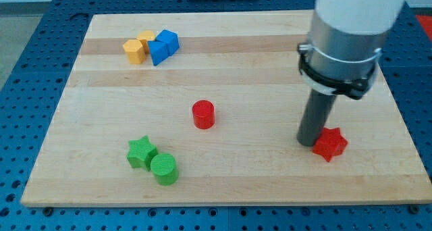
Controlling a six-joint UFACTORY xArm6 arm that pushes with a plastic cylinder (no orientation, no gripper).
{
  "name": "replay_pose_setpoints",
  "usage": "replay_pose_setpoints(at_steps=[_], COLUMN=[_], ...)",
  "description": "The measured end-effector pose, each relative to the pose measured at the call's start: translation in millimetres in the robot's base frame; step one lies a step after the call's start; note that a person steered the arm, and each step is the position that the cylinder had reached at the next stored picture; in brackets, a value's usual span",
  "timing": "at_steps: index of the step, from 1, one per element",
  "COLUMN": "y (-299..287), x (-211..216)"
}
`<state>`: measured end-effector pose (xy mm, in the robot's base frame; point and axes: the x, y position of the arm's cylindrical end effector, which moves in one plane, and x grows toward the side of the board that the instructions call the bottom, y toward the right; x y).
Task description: Move the red circle slightly right
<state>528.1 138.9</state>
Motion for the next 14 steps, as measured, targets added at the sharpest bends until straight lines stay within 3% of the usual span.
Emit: replay_pose_setpoints(at_steps=[2,3,5,6,7,8,9,10,11,12,13,14], y=[10,-19,-152,-220,-240,-203,-131,-149,-210,-231,-201,-135], x=[35,14,9,-10,-53,-67,-67,-73,-68,-37,-24,-27])
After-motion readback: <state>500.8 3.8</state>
